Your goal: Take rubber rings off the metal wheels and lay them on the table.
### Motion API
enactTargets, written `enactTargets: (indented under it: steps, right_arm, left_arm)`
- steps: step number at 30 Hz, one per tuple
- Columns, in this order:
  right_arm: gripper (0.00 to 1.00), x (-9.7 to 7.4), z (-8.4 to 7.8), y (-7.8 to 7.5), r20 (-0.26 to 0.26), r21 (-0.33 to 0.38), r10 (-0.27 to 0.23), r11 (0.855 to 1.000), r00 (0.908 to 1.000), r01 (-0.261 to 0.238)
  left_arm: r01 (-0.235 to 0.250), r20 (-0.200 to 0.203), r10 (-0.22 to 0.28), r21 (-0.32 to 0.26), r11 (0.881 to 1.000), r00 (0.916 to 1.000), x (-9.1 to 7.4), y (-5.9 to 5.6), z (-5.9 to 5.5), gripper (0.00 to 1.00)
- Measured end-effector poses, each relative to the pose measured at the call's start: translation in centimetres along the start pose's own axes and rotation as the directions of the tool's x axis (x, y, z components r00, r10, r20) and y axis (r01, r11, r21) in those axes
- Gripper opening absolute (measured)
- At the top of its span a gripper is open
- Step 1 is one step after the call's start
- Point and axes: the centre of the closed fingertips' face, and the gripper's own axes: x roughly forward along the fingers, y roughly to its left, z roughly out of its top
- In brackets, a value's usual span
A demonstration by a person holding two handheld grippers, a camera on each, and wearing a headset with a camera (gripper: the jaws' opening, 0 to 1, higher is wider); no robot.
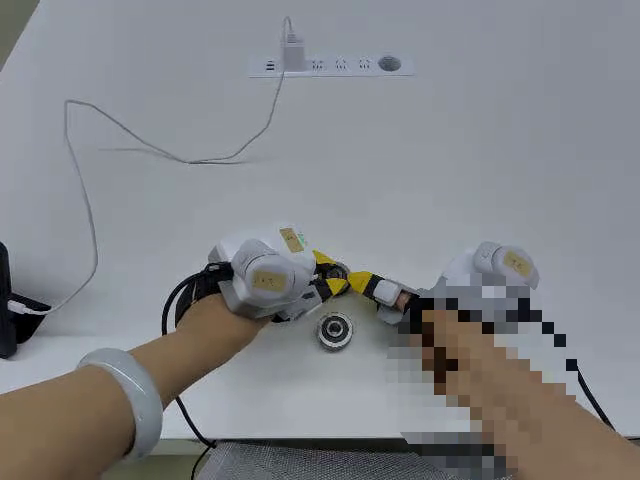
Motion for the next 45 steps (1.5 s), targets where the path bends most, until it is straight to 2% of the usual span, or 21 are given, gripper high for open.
enactTargets:
  steps: [2, 4, 8, 9, 12, 15, 18, 28, 31, 34, 35, 38, 45]
  right_arm:
    - [0.02, 0.0, -0.1, 0.3, -0.005, -0.031, -0.004, 1.000, 1.0000, 0.003]
    - [0.02, -0.1, 0.0, 0.1, 0.000, -0.013, -0.004, 1.000, 1.0000, 0.004]
    - [0.02, -0.4, -0.1, -0.2, -0.002, -0.021, -0.017, 1.000, 0.9999, 0.017]
    - [0.03, -0.5, -0.1, -0.3, 0.000, -0.011, -0.018, 1.000, 0.9998, 0.018]
    - [0.13, -0.4, -0.2, -0.5, -0.001, 0.028, -0.017, 0.999, 0.9999, 0.017]
    - [0.15, -0.2, -0.5, -0.5, -0.003, 0.040, -0.015, 0.999, 0.9999, 0.015]
    - [0.18, 0.1, -0.7, -0.4, 0.004, 0.106, -0.001, 0.994, 1.0000, 0.000]
    - [0.18, 0.4, -0.6, -0.5, 0.010, 0.136, 0.020, 0.990, 0.9997, -0.022]
    - [0.22, 0.3, -0.6, 0.0, 0.008, 0.131, 0.037, 0.991, 0.9993, -0.037]
    - [0.21, 0.0, -0.7, 0.6, 0.002, 0.111, 0.060, 0.992, 0.9982, -0.059]
    - [0.21, -0.1, -0.8, 0.5, -0.003, 0.088, 0.057, 0.994, 0.9984, -0.056]
    - [0.20, -0.1, -0.8, 0.2, 0.002, 0.111, 0.063, 0.992, 0.9980, -0.063]
    - [0.23, -0.1, -1.1, 0.1, 0.008, 0.111, 0.053, 0.992, 0.9986, -0.053]
  left_arm:
    - [-0.001, -0.001, 0.001, -0.001, 1.000, 1.0000, 0.0, 0.0, 0.0, 0.12]
    - [0.001, -0.001, -0.001, -0.001, 1.000, 1.0000, 0.0, -0.1, 0.0, 0.12]
    - [0.001, 0.000, -0.001, -0.001, 1.000, 1.0000, 0.0, -0.1, 0.0, 0.12]
    - [0.000, 0.000, 0.000, -0.002, 1.000, 1.0000, 0.0, -0.1, 0.0, 0.12]
    - [0.001, 0.000, -0.001, -0.001, 1.000, 1.0000, 0.0, -0.1, 0.0, 0.12]
    - [0.001, 0.000, -0.001, -0.003, 1.000, 1.0000, 0.0, -0.1, 0.0, 0.12]
    - [0.001, 0.000, -0.001, -0.003, 1.000, 1.0000, -0.1, -0.1, -0.1, 0.12]
    - [0.001, 0.003, -0.001, -0.004, 1.000, 1.0000, -0.1, -0.1, -0.1, 0.12]
    - [0.001, 0.002, -0.001, -0.002, 1.000, 1.0000, -0.1, -0.1, -0.1, 0.12]
    - [0.002, 0.004, -0.002, -0.002, 1.000, 1.0000, -0.1, -0.1, -0.1, 0.12]
    - [0.002, 0.004, -0.002, -0.003, 1.000, 1.0000, -0.1, -0.1, -0.1, 0.12]
    - [0.003, 0.002, -0.003, 0.000, 1.000, 1.0000, -0.1, -0.1, -0.1, 0.12]
    - [0.003, 0.002, -0.003, 0.001, 1.000, 1.0000, -0.2, -0.1, 0.0, 0.12]
